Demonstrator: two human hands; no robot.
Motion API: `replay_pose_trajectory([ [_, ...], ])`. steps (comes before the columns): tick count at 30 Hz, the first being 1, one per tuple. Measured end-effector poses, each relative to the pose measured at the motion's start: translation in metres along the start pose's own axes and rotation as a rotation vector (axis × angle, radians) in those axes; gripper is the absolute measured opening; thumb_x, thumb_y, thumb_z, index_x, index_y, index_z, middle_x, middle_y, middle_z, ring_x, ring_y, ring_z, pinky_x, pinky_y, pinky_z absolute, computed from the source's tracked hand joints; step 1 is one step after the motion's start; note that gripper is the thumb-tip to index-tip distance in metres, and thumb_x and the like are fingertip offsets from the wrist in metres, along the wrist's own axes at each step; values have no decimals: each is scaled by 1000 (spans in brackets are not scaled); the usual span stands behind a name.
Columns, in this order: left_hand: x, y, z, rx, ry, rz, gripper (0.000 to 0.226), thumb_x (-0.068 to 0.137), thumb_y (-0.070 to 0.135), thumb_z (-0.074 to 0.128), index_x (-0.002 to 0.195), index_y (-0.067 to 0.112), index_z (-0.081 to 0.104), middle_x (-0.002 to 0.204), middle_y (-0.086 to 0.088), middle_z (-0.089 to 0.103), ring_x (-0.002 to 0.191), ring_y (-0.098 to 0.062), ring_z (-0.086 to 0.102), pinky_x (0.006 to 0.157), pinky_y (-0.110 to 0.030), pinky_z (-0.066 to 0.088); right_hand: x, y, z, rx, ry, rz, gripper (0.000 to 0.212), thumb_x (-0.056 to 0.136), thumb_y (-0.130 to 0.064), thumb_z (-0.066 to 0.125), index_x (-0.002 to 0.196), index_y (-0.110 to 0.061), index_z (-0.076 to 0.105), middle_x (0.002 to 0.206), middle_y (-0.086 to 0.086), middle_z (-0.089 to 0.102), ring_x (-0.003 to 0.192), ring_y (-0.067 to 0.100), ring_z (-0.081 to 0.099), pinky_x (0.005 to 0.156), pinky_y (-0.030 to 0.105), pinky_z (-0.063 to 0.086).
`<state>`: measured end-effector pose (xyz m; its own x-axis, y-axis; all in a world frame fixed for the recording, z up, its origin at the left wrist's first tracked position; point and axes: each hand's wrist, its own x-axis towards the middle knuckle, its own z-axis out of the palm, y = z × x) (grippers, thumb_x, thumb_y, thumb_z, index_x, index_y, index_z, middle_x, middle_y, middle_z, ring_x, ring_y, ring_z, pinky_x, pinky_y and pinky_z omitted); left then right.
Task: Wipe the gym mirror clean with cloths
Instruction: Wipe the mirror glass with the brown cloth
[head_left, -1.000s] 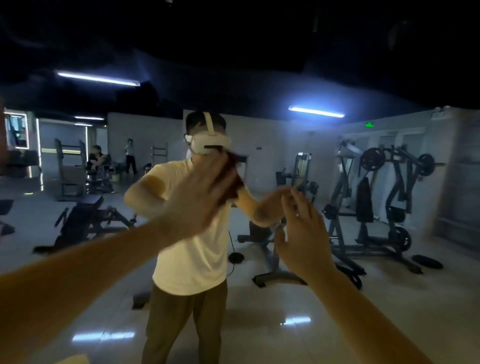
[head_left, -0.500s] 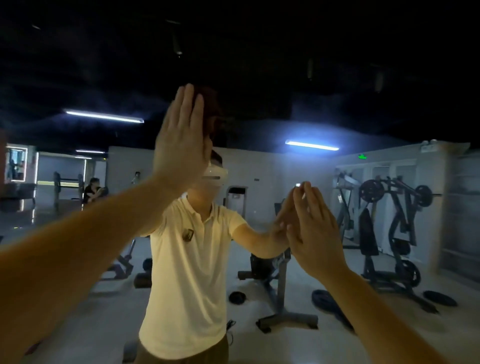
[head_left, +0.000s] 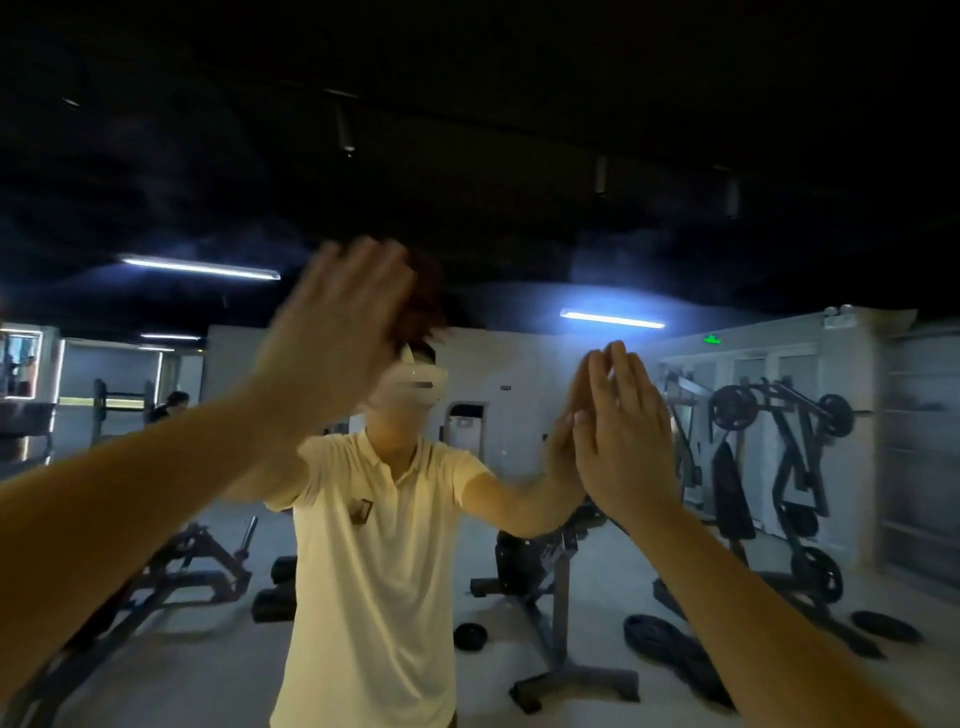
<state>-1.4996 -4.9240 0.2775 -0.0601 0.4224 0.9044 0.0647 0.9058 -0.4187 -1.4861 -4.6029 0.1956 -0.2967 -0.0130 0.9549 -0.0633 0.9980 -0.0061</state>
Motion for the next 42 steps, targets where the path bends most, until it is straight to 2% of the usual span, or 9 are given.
replay_pose_trajectory([
  [3, 5, -12, -2, -125, 70, -378, 68, 105, 32, 43, 160, -1, 20, 169, -24, 16, 158, -37, 11, 128, -55, 13, -3, 11, 7, 14, 10, -54, 65, 104, -38, 24, 163, -13, 22, 171, 10, 18, 157, 30, 16, 123, 56, 28],
  [6, 17, 46, 5, -239, 131, -469, 67, 107, 28, 38, 161, -1, 13, 170, -23, 8, 159, -36, 4, 129, -53, 14, -1, 11, 4, 36, 43, -53, 63, 103, -38, 22, 161, -13, 29, 169, 11, 24, 155, 31, 23, 122, 54, 29],
  [13, 41, 196, 13, -200, -98, 77, 73, 105, 35, 26, 162, 6, -9, 171, -19, -11, 158, -36, -17, 129, -51, 4, 3, 16, -1, 432, 94, 23, 59, 102, -35, 27, 153, -13, 46, 160, 7, 43, 148, 24, 39, 121, 52, 34],
  [18, 20, 127, 11, -35, -72, 288, 70, 105, 31, 36, 161, 9, 2, 172, -17, 2, 159, -34, -1, 129, -51, -4, 11, -5, -7, 451, 204, 114, 46, 100, -17, 42, 143, -5, 54, 156, 11, 46, 141, 29, 47, 113, 53, 44],
  [24, -32, -31, -4, -72, -14, -129, 73, 98, 28, 60, 159, 6, 28, 167, -18, 28, 155, -34, 25, 128, -53, 20, 24, -55, 8, 130, 140, -43, 70, 102, -45, 24, 157, -3, 34, 166, 19, 27, 154, 36, 24, 123, 55, 25],
  [30, -61, -45, 0, -280, 146, -697, 69, 103, 38, 28, 160, -1, 21, 169, -23, 17, 158, -39, 13, 128, -54, 17, 22, -53, 23, 90, 171, -44, 70, 103, -43, 27, 161, -4, 25, 169, 18, 18, 158, 33, 12, 126, 54, 16],
  [34, -8, 49, 11, -332, 181, -543, 65, 105, 25, 34, 162, 1, 13, 170, -23, 10, 159, -38, 5, 128, -56, 17, 21, -47, 23, 117, 176, -80, 65, 104, -38, 25, 160, -6, 28, 169, 15, 21, 158, 31, 14, 126, 55, 19],
  [38, 8, 139, 18, -224, 11, -217, 70, 107, 33, 27, 161, -1, -3, 170, -25, -4, 157, -42, -11, 129, -53, 7, 19, -34, 19, 230, 169, -153, 62, 103, -35, 24, 157, -8, 35, 168, 10, 25, 157, 26, 16, 124, 56, 24],
  [42, -12, 142, 14, -196, -105, 75, 66, 104, 31, 15, 162, 2, 1, 171, -22, -3, 159, -38, -5, 130, -51, 3, 3, -33, 18, 288, 161, -156, 63, 102, -34, 26, 157, -4, 37, 166, 9, 26, 157, 23, 18, 124, 56, 25],
])
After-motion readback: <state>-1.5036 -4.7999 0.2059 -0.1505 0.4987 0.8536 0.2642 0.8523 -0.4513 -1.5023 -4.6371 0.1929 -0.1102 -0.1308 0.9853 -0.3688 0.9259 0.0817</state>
